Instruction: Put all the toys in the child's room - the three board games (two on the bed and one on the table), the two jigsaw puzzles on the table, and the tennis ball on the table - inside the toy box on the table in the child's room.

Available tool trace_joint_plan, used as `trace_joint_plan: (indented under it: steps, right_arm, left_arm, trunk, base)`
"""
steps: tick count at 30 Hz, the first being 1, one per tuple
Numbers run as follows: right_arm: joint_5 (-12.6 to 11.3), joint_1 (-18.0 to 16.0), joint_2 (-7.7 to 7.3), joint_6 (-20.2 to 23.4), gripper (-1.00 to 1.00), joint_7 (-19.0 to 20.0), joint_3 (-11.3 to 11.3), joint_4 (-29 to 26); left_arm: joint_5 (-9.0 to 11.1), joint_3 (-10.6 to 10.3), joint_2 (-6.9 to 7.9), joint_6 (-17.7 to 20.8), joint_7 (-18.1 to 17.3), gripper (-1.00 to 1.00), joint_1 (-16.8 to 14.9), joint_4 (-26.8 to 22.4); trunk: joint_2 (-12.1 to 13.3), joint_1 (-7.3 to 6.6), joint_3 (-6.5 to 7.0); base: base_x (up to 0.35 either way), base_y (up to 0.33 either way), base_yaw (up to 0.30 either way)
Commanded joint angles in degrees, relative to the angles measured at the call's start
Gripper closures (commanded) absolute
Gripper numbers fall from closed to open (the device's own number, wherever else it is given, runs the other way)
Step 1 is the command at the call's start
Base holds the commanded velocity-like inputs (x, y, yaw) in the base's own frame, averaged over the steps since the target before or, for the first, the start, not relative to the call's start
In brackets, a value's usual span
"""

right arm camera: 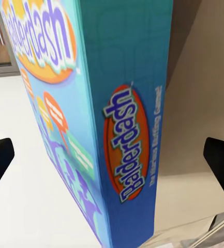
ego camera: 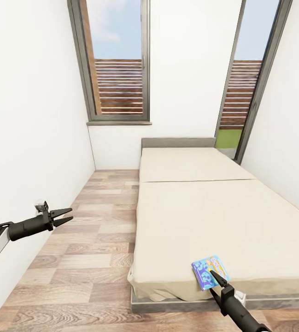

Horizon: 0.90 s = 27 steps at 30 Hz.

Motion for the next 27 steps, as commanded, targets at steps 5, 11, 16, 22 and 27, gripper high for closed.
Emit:
trace_joint_plan:
  steps: [5,11,16,22,27]
  right_arm:
    - [-0.4,-1.7,0.06,0.6,1.00,0.0,0.0,0.0]
    - [-0.4,-1.7,0.06,0.6,1.00,0.1,0.1,0.0]
    - [-0.4,-1.7,0.06,0.6,1.00,0.1,0.1,0.0]
    - [-0.4,-1.7,0.06,0.6,1.00,0.1,0.0,0.0]
    - [-0.4,-1.7,0.06,0.6,1.00,0.1,0.1,0.0]
  left_arm:
    - [0.0,0.0,-0.04,0.6,-0.1,-1.00,-0.1,0.0]
    - [0.1,0.1,0.03,0.6,-0.2,-1.00,-0.1,0.1]
    - [0.1,0.2,0.04,1.2,-0.4,-1.00,-0.1,0.1]
    - [0.1,0.3,0.04,2.2,-0.4,-1.00,-0.1,0.0]
    - [0.1,0.4,0.04,2.2,-0.5,-1.00,-0.1,0.0]
  trunk:
    - [0.0,-0.01,-0.04]
    - [0.0,-0.01,-0.04]
    - [2.0,-1.10,0.85]
    - [4.4,-2.42,1.93]
    - [6.4,-3.52,2.83]
  base:
    - [0.000,0.000,0.000]
    - [0.000,0.000,0.000]
    - [0.000,0.000,0.000]
    - [0.000,0.000,0.000]
    - [0.000,0.000,0.000]
